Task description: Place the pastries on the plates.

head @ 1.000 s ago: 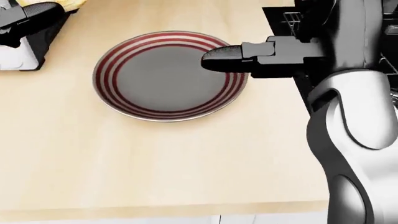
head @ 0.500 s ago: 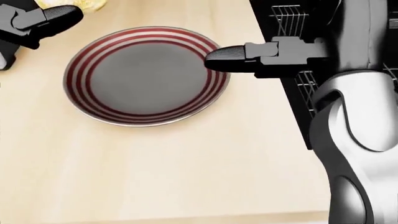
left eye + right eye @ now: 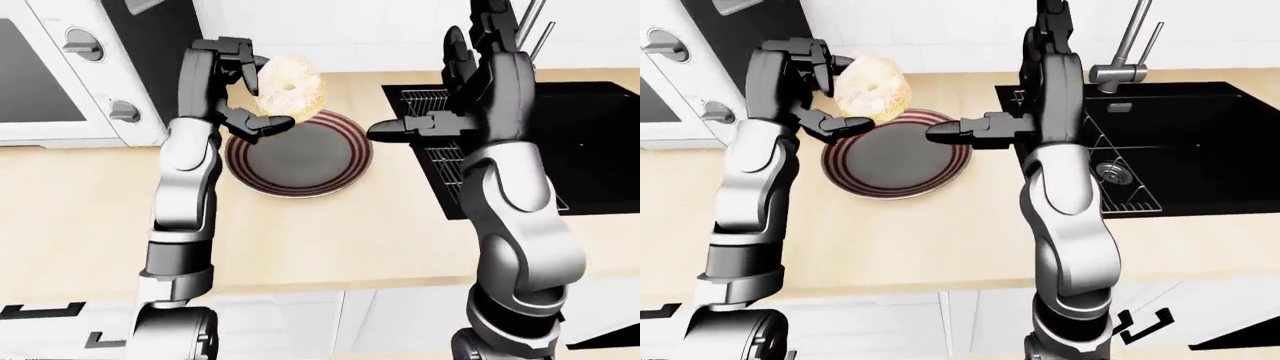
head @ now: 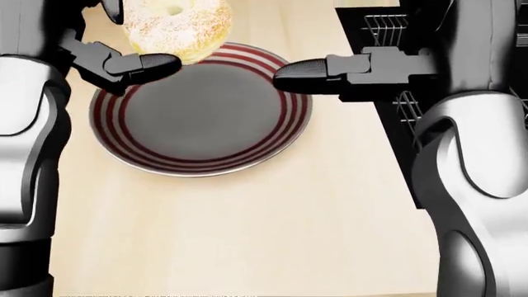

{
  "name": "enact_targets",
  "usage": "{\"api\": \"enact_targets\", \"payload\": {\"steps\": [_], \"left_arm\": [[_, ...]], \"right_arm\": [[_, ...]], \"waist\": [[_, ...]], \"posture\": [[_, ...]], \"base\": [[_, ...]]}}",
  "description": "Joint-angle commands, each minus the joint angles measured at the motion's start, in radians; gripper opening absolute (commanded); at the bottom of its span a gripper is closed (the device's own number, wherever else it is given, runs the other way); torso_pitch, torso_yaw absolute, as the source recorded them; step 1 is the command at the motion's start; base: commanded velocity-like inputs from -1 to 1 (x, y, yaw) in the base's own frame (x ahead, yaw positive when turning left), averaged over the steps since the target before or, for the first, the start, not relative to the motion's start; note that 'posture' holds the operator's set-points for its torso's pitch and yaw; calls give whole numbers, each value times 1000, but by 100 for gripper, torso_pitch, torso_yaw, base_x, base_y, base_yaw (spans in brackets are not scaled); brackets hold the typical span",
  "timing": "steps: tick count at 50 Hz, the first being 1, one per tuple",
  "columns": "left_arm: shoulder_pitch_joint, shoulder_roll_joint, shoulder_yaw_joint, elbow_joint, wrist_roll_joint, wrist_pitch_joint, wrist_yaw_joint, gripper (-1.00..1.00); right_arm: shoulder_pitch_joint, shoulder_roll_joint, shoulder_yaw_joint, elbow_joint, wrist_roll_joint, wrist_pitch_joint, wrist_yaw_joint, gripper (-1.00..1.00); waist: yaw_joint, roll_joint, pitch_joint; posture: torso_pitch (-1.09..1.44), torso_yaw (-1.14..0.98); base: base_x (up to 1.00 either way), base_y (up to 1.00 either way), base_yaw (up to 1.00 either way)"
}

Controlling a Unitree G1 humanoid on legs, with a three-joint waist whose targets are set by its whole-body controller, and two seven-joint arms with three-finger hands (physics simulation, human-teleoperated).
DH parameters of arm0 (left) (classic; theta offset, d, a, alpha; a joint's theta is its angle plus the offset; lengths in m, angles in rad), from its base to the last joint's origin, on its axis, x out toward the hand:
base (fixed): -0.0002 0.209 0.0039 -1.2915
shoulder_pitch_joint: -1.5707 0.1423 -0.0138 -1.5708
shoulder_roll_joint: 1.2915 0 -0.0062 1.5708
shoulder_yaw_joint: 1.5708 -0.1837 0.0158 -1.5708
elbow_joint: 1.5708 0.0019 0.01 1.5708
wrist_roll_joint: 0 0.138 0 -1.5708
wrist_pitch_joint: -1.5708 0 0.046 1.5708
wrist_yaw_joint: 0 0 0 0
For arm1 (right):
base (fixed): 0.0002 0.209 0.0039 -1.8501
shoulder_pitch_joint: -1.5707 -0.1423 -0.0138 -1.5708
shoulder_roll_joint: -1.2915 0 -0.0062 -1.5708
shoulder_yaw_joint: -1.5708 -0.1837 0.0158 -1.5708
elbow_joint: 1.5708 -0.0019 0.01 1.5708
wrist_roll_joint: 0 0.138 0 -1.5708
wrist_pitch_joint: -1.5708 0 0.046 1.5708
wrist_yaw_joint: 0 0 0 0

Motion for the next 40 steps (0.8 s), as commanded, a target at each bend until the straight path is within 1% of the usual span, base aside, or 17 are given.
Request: {"api": "enact_targets", "payload": {"steps": [1,11,28,29,30,40], "left_arm": [[-35,6,8,-34,9,-34,-3,-100],[-8,-14,-6,-16,61,-58,-19,-100],[13,-21,-16,-18,159,-63,-74,-100],[36,-21,-17,-57,162,-46,-85,-100],[39,-25,-19,-56,165,-48,-88,-100],[-4,-49,-36,92,211,-130,-71,-100]], "right_arm": [[-29,-6,-6,-28,-3,-25,0,100],[-26,-5,-4,-29,-7,-27,4,100],[-29,-7,-7,-27,-9,-26,5,100],[-29,-8,-8,-26,-10,-27,5,100],[-30,-8,-8,-25,-9,-28,5,100],[-28,-7,-6,-23,-13,-32,5,100]], "waist": [[0,2,-29],[1,0,-28],[4,-1,-31],[4,-1,-31],[4,-1,-32],[5,-4,-35]], "posture": [[0,0],[0,0],[0,0],[0,0],[0,0],[0,0]], "base": [[0,0,0],[0,0,0],[0,0,0],[0,0,0],[0,0,0],[0,0,0]]}}
